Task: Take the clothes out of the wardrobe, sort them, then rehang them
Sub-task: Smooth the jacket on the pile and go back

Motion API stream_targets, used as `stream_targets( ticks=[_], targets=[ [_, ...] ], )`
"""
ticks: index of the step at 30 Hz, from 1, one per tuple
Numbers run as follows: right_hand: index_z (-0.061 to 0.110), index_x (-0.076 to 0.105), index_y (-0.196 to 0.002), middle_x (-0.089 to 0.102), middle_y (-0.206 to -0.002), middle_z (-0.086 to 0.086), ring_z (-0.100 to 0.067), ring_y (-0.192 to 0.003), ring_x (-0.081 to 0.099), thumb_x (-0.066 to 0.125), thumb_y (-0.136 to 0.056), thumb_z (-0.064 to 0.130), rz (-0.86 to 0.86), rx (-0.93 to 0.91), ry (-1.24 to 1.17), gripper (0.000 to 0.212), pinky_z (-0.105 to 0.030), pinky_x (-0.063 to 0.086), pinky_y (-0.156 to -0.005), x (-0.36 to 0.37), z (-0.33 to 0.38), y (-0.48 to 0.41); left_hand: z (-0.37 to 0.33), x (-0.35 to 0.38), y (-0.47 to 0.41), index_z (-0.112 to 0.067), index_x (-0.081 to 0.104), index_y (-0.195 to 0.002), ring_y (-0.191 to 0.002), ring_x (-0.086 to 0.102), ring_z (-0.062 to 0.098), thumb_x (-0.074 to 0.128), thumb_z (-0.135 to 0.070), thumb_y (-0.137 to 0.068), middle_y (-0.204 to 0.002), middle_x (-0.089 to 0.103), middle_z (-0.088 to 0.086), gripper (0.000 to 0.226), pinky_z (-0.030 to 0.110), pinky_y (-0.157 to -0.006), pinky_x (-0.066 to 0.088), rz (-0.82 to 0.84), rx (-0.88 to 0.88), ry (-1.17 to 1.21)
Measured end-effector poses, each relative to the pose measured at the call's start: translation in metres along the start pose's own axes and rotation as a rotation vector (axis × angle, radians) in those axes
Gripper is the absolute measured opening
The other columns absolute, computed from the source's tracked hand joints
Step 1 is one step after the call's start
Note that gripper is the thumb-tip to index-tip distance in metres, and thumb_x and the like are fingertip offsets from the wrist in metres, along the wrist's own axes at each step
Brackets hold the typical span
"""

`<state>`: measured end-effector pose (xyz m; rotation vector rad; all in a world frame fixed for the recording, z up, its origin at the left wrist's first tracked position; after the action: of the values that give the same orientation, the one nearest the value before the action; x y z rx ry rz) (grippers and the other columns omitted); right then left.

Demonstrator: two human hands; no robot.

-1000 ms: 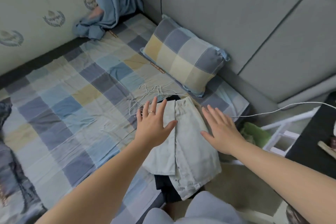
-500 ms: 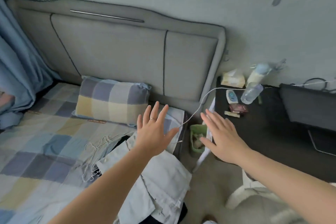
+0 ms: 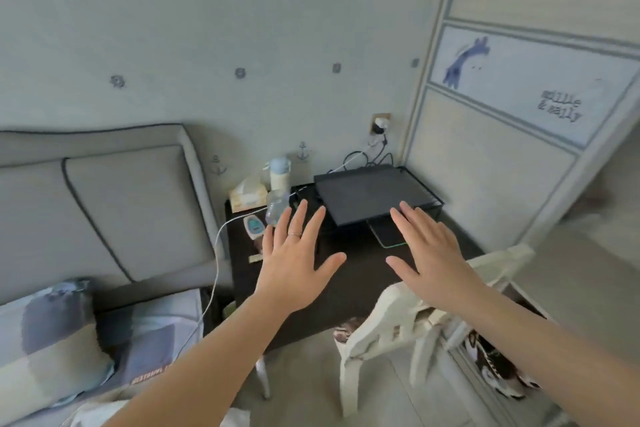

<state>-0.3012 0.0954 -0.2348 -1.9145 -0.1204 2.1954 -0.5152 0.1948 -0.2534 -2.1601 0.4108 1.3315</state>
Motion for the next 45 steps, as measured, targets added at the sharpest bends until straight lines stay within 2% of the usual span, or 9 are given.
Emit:
stream_targets(
  ticks=[5,10,15,21,26,30,36,41,45],
  targets=[
    [0.037,-0.008,-0.153,-0.014,-0.161,0.017,-0.013,-0.15,-0.009,0.019,-0.09,0.065,-0.097,0.163,0.05,0.074,-0.045,0.003,-0.121,-0.072,-0.13,0.056,-0.148,0.031,-0.062,-0.042,-0.001,-0.157,-0.153,-0.015,0.02,0.021,-0.078,-0.088,-0.167,-0.01,-0.008,0.081,0.051,-0.12,-0.006,0.017,0.222,0.073],
    [0.036,-0.004,-0.155,-0.014,-0.159,0.018,-0.012,-0.15,-0.007,0.021,-0.092,0.064,-0.194,0.276,0.177,0.073,-0.043,0.002,-0.119,-0.153,-0.238,0.117,-0.303,0.044,-0.111,-0.042,-0.001,-0.157,-0.153,-0.015,0.02,0.02,-0.079,-0.088,-0.167,-0.011,-0.009,0.081,0.053,-0.122,-0.005,-0.01,0.465,0.136],
    [0.033,-0.005,-0.155,-0.011,-0.162,0.013,-0.011,-0.149,-0.007,0.026,-0.097,0.059,-0.28,0.38,0.317,0.07,-0.043,0.003,-0.121,-0.239,-0.308,0.175,-0.436,0.041,-0.144,-0.04,0.004,-0.157,-0.153,-0.012,0.02,0.026,-0.075,-0.092,-0.167,-0.009,-0.009,0.077,0.054,-0.123,-0.001,-0.065,0.666,0.211],
    [0.033,-0.006,-0.155,-0.015,-0.161,0.014,-0.008,-0.148,-0.013,0.031,-0.099,0.055,-0.382,0.474,0.434,0.07,-0.039,-0.003,-0.121,-0.335,-0.356,0.216,-0.567,0.015,-0.18,-0.041,0.009,-0.157,-0.153,-0.005,0.016,0.024,-0.076,-0.088,-0.167,0.001,-0.011,0.079,0.046,-0.122,0.0,-0.15,0.874,0.324],
    [0.029,0.004,-0.155,-0.002,-0.162,0.011,-0.011,-0.149,0.0,0.04,-0.099,0.051,-0.489,0.496,0.564,0.07,-0.039,0.0,-0.121,-0.406,-0.378,0.23,-0.651,-0.001,-0.213,-0.038,0.01,-0.158,-0.153,-0.004,0.016,0.033,-0.07,-0.094,-0.167,0.002,-0.01,0.075,0.046,-0.123,0.004,-0.211,1.001,0.384],
    [0.027,0.014,-0.155,0.006,-0.161,0.011,-0.003,-0.145,0.0,0.042,-0.099,0.049,-0.561,0.512,0.69,0.066,-0.036,0.004,-0.12,-0.458,-0.394,0.227,-0.71,-0.008,-0.246,-0.039,0.008,-0.158,-0.153,-0.007,0.014,0.025,-0.071,-0.092,-0.167,-0.001,-0.011,0.075,0.045,-0.123,0.004,-0.223,1.07,0.408],
    [0.026,0.026,-0.153,0.022,-0.159,0.009,-0.008,-0.145,0.014,0.046,-0.097,0.047,-0.694,0.569,0.818,0.063,-0.024,0.005,-0.111,-0.537,-0.422,0.204,-0.791,-0.013,-0.309,-0.041,0.009,-0.157,-0.152,-0.001,0.012,0.01,-0.08,-0.08,-0.167,0.004,-0.013,0.086,0.039,-0.123,0.005,-0.245,1.157,0.509],
    [0.027,0.031,-0.15,0.034,-0.152,0.011,-0.009,-0.141,0.023,0.036,-0.092,0.055,-0.707,0.663,0.94,0.064,-0.033,0.017,-0.11,-0.603,-0.446,0.177,-0.863,-0.012,-0.363,-0.044,0.01,-0.156,-0.152,0.002,0.01,0.026,-0.079,-0.085,-0.166,0.007,-0.014,0.081,0.035,-0.12,0.005,-0.172,1.221,0.651],
    [0.027,0.029,-0.149,0.043,-0.146,0.006,-0.019,-0.136,0.034,0.036,-0.093,0.054,-0.655,0.841,1.008,0.063,-0.043,0.027,-0.11,-0.648,-0.473,0.158,-0.915,-0.012,-0.392,-0.04,0.019,-0.155,-0.15,0.013,0.012,0.035,-0.075,-0.086,-0.165,0.018,-0.011,0.079,0.038,-0.122,0.015,-0.033,1.24,0.842]
  ],
)
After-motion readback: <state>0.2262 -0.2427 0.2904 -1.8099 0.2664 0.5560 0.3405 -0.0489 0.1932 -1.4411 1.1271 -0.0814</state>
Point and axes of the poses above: each hand's wrist, its own y-axis away from the middle knuckle, its own x-axis out of the palm, z = x × y, the point moved 5 cm from there along -y, towards the middle knuckle
